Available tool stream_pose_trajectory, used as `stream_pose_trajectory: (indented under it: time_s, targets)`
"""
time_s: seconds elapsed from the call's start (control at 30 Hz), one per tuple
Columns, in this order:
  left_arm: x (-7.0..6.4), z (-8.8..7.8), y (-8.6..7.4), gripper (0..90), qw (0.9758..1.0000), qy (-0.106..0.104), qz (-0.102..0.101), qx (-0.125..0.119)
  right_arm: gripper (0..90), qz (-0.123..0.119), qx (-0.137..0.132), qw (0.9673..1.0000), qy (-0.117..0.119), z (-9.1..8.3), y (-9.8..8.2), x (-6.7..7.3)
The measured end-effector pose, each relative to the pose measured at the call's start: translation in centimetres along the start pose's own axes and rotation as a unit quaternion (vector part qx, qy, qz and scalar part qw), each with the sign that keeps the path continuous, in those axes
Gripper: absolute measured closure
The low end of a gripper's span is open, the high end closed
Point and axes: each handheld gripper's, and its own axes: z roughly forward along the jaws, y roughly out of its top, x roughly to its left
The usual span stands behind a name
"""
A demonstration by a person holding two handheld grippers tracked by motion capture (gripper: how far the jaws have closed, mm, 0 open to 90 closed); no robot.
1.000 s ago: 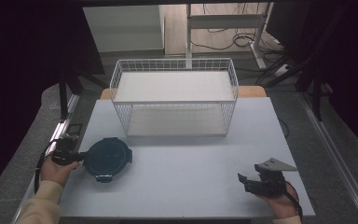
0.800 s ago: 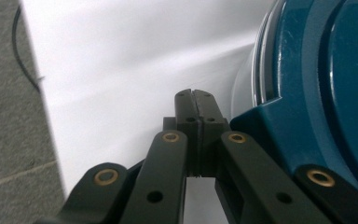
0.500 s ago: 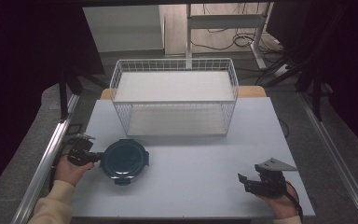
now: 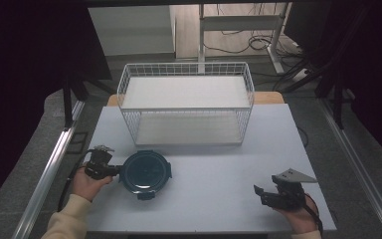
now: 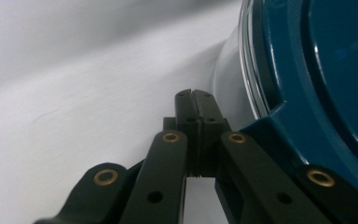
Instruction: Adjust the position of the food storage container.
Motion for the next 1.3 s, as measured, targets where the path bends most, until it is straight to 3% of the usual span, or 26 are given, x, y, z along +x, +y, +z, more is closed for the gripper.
stream_pose_trajectory:
  time_s: [0.67,1.3]
  targets:
    - [-4.5,1.9,1.6,90.0,0.9983,-0.047,0.034,0.008,24.3,0.002,-0.002,1.0000,0.000,-0.1,0.0,-0.1]
    - [-7.5,3.5,2.9,90.0,0.9967,-0.064,0.048,0.010,24.2,0.001,0.000,1.0000,0.000,0.0,0.0,-0.2]
